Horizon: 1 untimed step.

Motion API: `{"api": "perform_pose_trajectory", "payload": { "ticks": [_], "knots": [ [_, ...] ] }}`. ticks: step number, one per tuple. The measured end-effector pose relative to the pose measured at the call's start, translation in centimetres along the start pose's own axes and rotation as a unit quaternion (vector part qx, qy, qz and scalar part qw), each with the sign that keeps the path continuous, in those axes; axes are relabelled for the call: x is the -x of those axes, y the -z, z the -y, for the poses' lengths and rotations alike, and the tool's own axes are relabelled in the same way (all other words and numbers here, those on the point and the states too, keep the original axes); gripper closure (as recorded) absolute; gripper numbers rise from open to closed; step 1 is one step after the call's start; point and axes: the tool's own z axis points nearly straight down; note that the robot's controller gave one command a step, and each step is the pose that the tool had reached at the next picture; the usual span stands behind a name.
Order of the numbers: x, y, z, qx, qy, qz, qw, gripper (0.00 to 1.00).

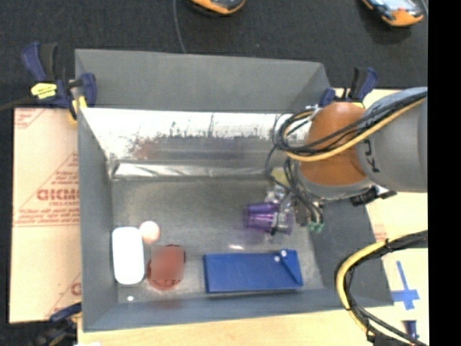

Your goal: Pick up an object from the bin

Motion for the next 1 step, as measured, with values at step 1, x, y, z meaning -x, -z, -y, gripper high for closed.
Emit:
{"api": "perform_pose_trajectory", "payload": {
  "ticks": [1],
  "knots": [
    [0.54,9.45,0.99,-0.001,0.011,0.0052,0.9999,1.0]
  ]
}}
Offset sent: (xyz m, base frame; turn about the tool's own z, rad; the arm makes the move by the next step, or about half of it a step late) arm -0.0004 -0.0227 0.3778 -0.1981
